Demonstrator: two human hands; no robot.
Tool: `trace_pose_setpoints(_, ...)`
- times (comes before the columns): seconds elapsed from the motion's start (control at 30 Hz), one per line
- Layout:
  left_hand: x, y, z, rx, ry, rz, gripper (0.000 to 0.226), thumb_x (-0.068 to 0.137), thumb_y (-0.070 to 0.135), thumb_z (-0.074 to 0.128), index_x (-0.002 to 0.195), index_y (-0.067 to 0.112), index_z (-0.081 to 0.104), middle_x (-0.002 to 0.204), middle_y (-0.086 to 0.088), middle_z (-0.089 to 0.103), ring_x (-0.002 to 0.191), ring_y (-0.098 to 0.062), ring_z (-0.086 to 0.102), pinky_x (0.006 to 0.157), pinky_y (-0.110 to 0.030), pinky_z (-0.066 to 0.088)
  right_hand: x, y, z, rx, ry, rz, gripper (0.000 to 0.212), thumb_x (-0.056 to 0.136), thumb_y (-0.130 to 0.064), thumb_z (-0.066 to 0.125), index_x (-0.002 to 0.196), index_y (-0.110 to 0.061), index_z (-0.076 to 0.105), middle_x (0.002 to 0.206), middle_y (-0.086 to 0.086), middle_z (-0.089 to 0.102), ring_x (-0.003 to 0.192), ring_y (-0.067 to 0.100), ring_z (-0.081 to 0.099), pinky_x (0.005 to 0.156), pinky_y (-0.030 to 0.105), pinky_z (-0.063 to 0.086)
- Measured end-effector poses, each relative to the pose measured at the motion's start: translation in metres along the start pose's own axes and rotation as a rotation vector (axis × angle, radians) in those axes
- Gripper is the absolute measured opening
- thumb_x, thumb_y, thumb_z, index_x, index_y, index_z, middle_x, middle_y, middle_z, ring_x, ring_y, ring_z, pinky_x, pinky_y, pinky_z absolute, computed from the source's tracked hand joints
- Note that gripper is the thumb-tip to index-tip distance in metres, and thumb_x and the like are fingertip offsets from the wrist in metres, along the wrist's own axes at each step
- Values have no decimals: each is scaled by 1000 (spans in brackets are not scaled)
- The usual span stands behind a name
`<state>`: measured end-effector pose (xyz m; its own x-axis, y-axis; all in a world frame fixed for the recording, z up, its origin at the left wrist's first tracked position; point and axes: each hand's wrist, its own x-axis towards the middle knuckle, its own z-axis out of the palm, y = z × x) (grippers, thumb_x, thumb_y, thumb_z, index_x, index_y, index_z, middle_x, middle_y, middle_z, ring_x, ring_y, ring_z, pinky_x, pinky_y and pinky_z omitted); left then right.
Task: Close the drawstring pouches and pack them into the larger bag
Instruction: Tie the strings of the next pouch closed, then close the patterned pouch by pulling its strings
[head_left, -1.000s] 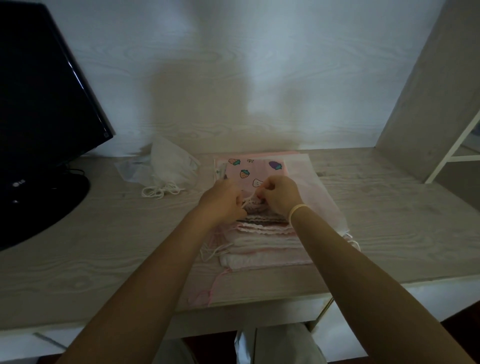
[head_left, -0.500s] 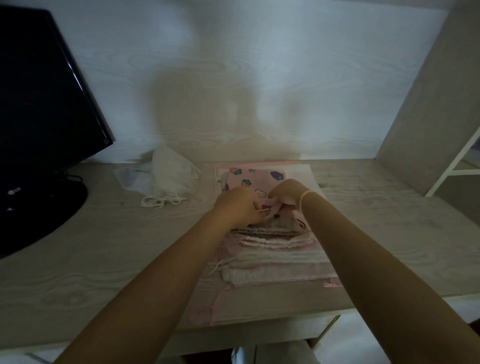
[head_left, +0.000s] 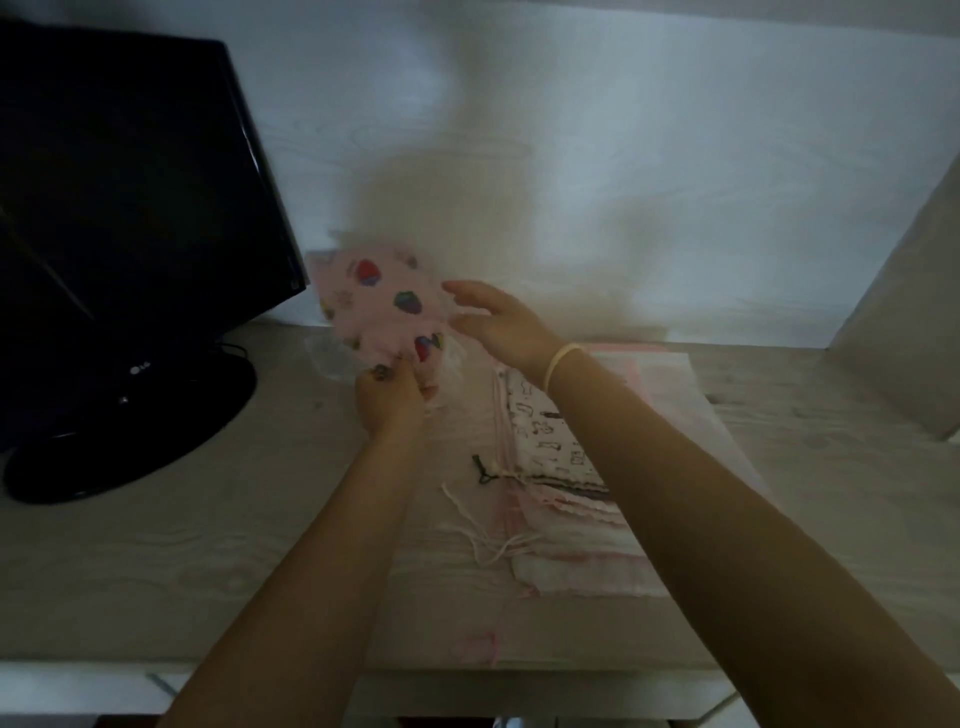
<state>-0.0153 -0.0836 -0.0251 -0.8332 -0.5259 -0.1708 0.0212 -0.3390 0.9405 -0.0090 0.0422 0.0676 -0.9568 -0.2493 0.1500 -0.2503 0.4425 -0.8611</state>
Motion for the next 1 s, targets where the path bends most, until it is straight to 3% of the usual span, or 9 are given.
trace_pose_setpoints(0.17,-2,-5,-2,126,82,44,46,81,29,73,114,1,59,102,-10,66,88,-27,68,64,-29,56,-19,34,-23,-78,42,180,25,97,-17,50,116,-13,66,110,2,65,97,20,63,84,32,50)
trace_pose_setpoints(0.27,-26,-5,4,232,123,155,32,81,24,70,104,6,57,93,-3,60,81,-21,59,61,-25,47,-31,50,-38,-73,9,327,23,97,-16,51,109,-5,66,101,11,68,86,24,65,83,37,54)
trace_pose_setpoints(0.37,-55,-11,18,672,-337,179,27,83,38,62,79,12,58,72,-2,55,68,-20,52,59,-29,37,-43,65,-47,-167,-143,450,23,98,-17,51,110,-3,65,100,11,69,86,23,68,83,38,56)
trace_pose_setpoints(0.43,-64,-12,28,945,-672,218,29,82,41,64,75,13,63,71,-1,57,66,-19,52,62,-29,37,-52,71,-49,-423,-304,436,19,95,-22,55,102,-8,66,97,5,70,84,16,68,77,30,57)
trace_pose_setpoints(0.53,-75,-11,39,1197,-875,304,26,82,38,66,67,18,57,67,-3,49,64,-18,46,61,-30,33,-74,73,-54,-725,-448,331,14,86,-34,63,89,-22,67,90,-5,65,80,12,59,79,30,50)
trace_pose_setpoints(0.7,-81,-10,34,1358,-952,336,22,81,37,68,96,20,66,94,4,62,87,-13,59,74,-31,50,-99,89,-56,-727,-396,271,18,84,-28,67,101,-22,65,92,-10,60,88,13,55,84,29,44)
trace_pose_setpoints(0.87,-80,-20,26,1464,-911,510,16,76,27,73,90,20,71,91,2,67,85,-17,62,69,-30,50,-99,107,-51,-778,-149,174,5,92,-28,54,89,-25,56,91,-1,61,85,19,56,74,28,41)
trace_pose_setpoints(0.93,-79,-27,27,1428,-812,562,8,82,27,71,81,20,70,83,2,65,80,-19,61,64,-29,46,-98,108,-48,-790,-130,180,5,92,-21,52,91,-24,56,94,-1,61,88,21,57,75,28,43)
trace_pose_setpoints(1.0,-76,-30,27,1372,-748,578,20,88,25,65,68,21,63,70,3,59,72,-18,57,55,-27,36,-99,107,-48,-772,-132,194,16,89,-13,52,102,-22,59,104,1,62,94,21,58,83,31,49)
